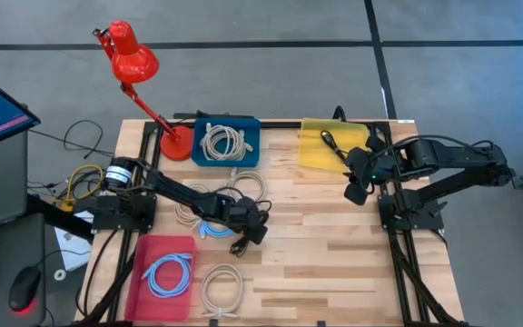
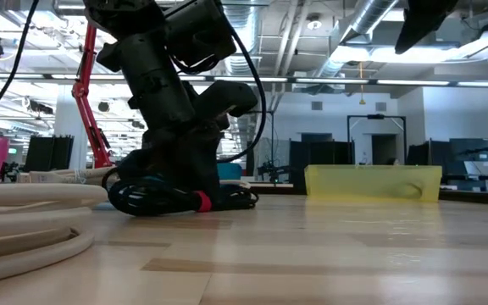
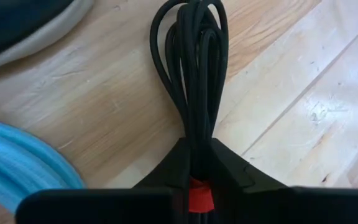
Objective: Pick & Place USB Port
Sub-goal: Put the black charger cable into the yellow bin
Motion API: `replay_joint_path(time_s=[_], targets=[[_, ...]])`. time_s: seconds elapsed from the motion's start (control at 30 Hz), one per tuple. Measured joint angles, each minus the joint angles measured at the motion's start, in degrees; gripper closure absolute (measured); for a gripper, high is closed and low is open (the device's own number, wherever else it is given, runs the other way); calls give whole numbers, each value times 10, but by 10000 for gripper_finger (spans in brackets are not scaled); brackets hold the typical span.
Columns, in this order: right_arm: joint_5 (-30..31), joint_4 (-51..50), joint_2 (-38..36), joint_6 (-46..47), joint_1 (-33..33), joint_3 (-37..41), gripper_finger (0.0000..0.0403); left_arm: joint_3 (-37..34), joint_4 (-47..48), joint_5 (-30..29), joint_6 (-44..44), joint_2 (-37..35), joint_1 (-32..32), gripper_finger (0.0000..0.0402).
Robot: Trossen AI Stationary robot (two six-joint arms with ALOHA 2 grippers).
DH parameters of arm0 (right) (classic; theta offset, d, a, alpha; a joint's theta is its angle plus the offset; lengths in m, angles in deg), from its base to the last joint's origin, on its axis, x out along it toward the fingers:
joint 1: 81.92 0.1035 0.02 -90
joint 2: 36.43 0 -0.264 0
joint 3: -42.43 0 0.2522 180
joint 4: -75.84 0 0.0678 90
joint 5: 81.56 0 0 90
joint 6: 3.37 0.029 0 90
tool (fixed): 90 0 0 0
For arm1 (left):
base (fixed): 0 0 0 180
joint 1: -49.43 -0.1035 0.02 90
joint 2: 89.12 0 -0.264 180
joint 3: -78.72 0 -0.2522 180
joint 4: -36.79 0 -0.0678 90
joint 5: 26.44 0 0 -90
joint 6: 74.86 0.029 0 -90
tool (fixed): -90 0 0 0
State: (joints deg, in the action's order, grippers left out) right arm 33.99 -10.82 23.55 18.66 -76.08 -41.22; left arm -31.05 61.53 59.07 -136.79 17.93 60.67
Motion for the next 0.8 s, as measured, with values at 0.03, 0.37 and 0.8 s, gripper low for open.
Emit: replay_joint_path(time_s=[0.03, 0.37, 0.8], targets=[[0, 0, 0, 0, 0, 0, 284, 0, -1, 0, 4, -4, 0, 369], [-1, 0, 0, -1, 0, 0, 284, -3, -4, -76, 68, -135, 0, 369], [-106, 191, 0, -48, 1, 0, 284, -1, -22, -271, 225, -325, -1, 369]])
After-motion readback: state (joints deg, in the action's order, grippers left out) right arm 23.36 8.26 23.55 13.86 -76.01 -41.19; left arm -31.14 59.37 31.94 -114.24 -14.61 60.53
